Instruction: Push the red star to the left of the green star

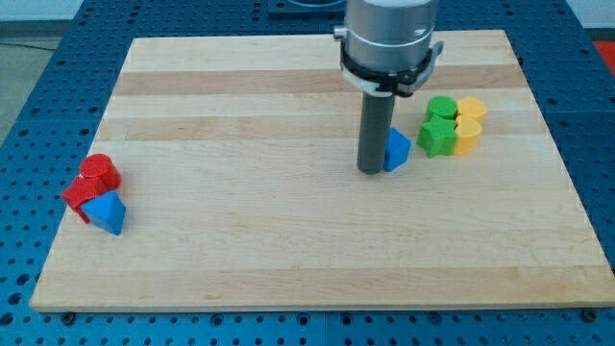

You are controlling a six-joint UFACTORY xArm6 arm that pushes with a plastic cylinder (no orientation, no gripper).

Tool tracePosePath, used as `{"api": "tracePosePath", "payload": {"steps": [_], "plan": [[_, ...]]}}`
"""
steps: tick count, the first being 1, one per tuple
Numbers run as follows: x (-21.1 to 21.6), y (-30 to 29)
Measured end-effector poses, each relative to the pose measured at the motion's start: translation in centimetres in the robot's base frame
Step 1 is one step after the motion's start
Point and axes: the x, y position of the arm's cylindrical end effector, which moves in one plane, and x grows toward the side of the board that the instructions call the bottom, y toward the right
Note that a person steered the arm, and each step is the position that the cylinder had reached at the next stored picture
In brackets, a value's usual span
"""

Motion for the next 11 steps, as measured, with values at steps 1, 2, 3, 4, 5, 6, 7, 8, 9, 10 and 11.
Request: {"api": "tracePosePath", "payload": {"steps": [1,2,3,4,5,6,7,8,9,10,11], "plan": [[-1.2,0.0],[-3.3,0.1],[-4.5,2.6],[-4.8,3.2],[-2.0,0.0],[5.4,-2.1],[11.5,-7.1],[14.8,-16.3],[14.9,-24.8],[12.7,-31.7],[9.8,-36.8]]}}
